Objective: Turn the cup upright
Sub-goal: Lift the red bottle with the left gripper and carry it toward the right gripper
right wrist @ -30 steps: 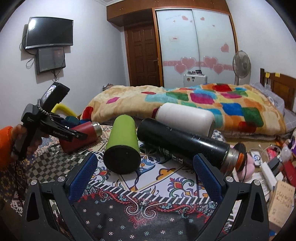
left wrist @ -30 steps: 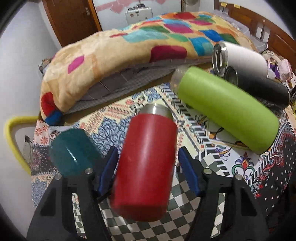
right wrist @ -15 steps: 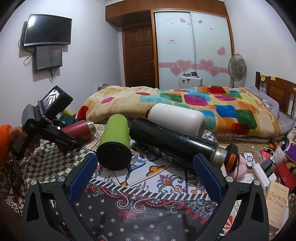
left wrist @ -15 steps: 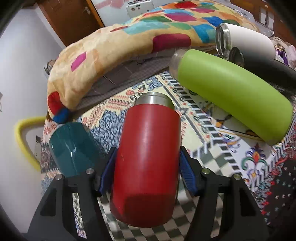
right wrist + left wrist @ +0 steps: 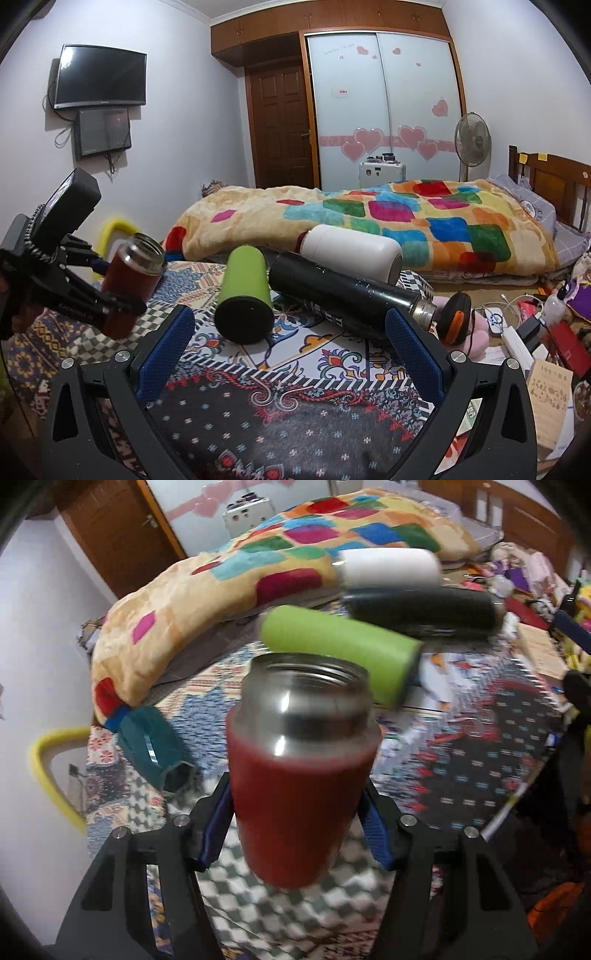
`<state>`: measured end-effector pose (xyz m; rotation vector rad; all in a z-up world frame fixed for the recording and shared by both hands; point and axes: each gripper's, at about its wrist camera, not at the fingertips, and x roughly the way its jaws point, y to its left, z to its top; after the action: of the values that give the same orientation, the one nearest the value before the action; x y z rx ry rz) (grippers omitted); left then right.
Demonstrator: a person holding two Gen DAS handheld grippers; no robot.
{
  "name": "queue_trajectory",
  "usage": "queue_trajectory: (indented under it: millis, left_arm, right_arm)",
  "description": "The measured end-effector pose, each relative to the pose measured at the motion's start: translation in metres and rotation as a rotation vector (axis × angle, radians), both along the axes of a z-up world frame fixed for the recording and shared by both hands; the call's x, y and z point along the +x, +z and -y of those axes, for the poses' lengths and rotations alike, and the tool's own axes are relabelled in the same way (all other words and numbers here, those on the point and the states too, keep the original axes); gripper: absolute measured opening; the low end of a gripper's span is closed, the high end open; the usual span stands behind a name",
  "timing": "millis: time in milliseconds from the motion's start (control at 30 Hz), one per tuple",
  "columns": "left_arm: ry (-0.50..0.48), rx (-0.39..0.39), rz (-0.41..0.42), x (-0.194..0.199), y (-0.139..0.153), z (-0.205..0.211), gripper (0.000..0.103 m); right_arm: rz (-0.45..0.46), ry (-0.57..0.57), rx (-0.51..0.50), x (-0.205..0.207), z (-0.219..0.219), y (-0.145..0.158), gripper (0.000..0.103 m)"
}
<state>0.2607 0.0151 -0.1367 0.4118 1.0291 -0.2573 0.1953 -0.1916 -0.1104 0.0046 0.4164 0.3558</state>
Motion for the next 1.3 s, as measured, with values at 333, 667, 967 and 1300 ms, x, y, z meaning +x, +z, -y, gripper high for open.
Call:
queue_trajectory:
  millis: [333,667,967,1300]
  left_arm:
    - [-0.125,-0.033,-0.041,-0.015,-0.011,0.055,0.062]
    - [-0.191,-0.104,-0.038,0.007,-0.015,0.081,0.062]
    - [-0.199,-0.152,-0.141,0.001,-0.040,0.081,0.062]
    - [-0.125,-0.262,0.001,-0.016,0.006,0.029,0.082]
  right_arm:
    - [0.022,-0.023,-0.030,-0.013,0.010,0.005,0.103]
    - [0.008,-0.062,-0.039,-0.006,0.018,-0.004,0.103]
    - [-0.040,-0.048,-0.060,0.000,0.012,-0.020,0.103]
    - [-0.047,-0.022,-0.088,0.000,-0.002,-0.016,0.103]
